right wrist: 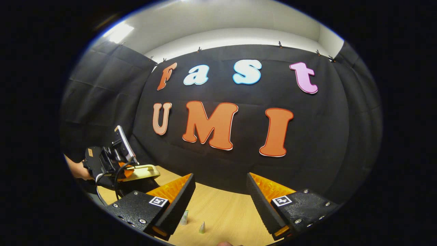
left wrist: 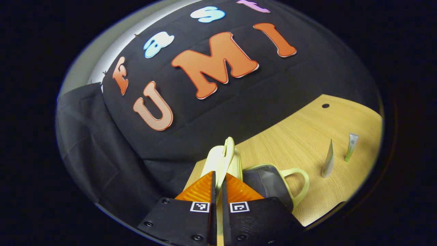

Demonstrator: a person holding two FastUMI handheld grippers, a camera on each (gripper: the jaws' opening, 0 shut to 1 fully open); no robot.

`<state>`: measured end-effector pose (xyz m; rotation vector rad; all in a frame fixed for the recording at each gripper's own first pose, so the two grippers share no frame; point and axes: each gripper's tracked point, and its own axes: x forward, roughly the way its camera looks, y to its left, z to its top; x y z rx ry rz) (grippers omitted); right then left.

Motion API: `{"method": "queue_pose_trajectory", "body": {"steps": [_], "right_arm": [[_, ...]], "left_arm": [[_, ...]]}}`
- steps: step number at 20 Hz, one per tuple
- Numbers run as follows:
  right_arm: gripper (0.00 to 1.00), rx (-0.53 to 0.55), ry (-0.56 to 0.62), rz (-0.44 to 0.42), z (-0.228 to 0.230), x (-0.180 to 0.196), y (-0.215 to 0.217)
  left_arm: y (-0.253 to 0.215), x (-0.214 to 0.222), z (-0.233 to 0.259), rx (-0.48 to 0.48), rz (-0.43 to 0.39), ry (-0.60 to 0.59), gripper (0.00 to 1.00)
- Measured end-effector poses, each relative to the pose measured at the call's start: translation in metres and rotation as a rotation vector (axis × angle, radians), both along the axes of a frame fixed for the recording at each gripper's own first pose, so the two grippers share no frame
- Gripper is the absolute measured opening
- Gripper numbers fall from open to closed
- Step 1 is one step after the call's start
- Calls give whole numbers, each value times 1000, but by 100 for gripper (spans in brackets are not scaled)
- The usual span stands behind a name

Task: First open the suitcase, pack the skin care products into it, and then close the suitcase.

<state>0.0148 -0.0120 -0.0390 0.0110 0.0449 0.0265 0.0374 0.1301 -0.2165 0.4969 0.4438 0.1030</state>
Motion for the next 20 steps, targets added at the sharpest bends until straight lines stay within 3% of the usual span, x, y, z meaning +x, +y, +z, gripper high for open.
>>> {"method": "queue_pose_trajectory", "body": {"steps": [4,9,14,17,20], "right_arm": [[95,16,13,-1,8,12,48],[95,-5,36,-33,15,29,97],[95,-2,38,-39,28,48,145],[95,-20,36,-53,32,58,170],[95,-4,59,-79,27,65,194]], "left_arm": [[50,7,18,-67,28,-39,7],[145,13,27,-153,117,-88,7],[225,10,-2,-139,179,-71,7],[272,12,-26,-192,225,-45,7],[318,11,-61,-163,269,15,7]]}}
